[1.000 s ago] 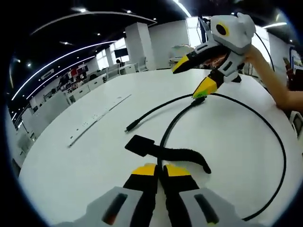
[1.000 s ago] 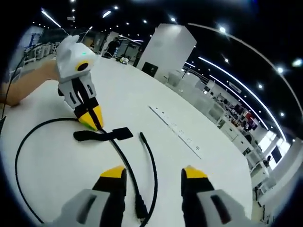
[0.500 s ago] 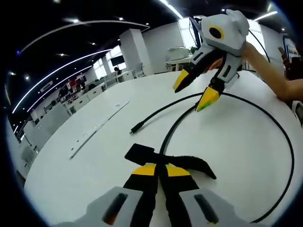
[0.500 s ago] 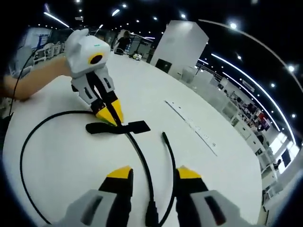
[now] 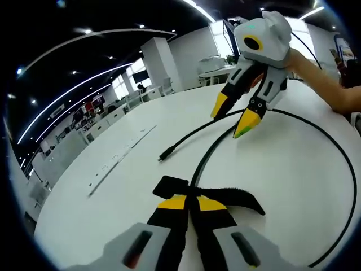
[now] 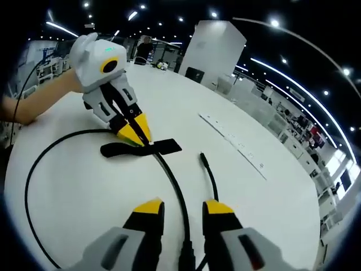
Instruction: Find the charging cable on the desk, coil it up and secure with Velcro.
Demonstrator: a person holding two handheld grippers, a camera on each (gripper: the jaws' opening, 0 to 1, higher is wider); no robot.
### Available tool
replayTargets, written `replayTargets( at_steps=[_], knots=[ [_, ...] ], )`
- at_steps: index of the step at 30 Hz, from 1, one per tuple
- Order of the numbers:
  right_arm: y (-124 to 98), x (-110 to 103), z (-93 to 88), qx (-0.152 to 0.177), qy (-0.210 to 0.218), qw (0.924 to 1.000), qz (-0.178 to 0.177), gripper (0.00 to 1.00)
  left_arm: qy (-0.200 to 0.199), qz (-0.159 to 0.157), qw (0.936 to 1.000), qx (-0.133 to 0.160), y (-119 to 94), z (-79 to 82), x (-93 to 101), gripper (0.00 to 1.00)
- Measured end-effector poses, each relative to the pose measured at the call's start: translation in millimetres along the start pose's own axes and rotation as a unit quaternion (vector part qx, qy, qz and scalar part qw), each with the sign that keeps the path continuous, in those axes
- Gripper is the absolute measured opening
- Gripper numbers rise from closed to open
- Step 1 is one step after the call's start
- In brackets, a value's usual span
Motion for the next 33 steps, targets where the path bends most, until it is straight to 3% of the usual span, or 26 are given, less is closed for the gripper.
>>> replayTargets(
  at_steps=[3,7,10,15,23,27,29,31,33],
  knots=[
    [3.7,2.5,-2.1,-0.003,0.005,1.0,0.005,0.28,-0.004,-0.001,1.0,0.002,-0.6,-0.3,-0.6,0.06],
    [5.8,1.5,-2.3,0.017,0.041,0.9989,0.017,0.28,-0.027,0.0,0.9996,0.007,-1.4,0.7,-1.1,0.08],
    [8.7,3.4,-6.0,0.027,0.075,0.9965,0.025,0.28,-0.1,-0.025,0.9927,0.062,-3.2,13.0,3.3,0.15],
    [12.5,7.6,-10.7,0.028,0.086,0.9955,0.026,0.28,-0.079,-0.012,0.9949,0.061,-14.9,20.9,0.5,0.22],
    [13.6,6.4,-12.0,0.035,0.11,0.9928,0.034,0.26,-0.077,0.002,0.996,0.046,-31.7,24.2,-2.6,0.22],
    [13.8,7.2,-14.3,0.041,0.126,0.9904,0.041,0.27,-0.118,0.032,0.9895,0.078,-43.7,18.9,-1.0,0.25],
    [14.0,7.8,-14.5,0.042,0.129,0.9898,0.042,0.27,-0.16,0.059,0.9796,0.106,-55.3,11.2,2.0,0.26],
    [14.0,7.7,-14.2,0.043,0.129,0.9897,0.043,0.27,-0.181,0.056,0.9742,0.124,-64.8,3.9,10.2,0.27],
    [13.9,7.6,-13.8,0.044,0.126,0.9902,0.043,0.27,-0.212,0.065,0.9623,0.157,-76.8,-3.2,18.7,0.26]
  ],
)
Point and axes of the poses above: the point that each gripper's makers call its tool centre point, and the gripper's own axes: y roughly forward along the fingers, x roughly to its right, z roughly out of its top, the point moved 6 cm from there along -y, roughly backward along the fingers, and after that the axes turned 6 degrees about -y, right-handed, at the moved point
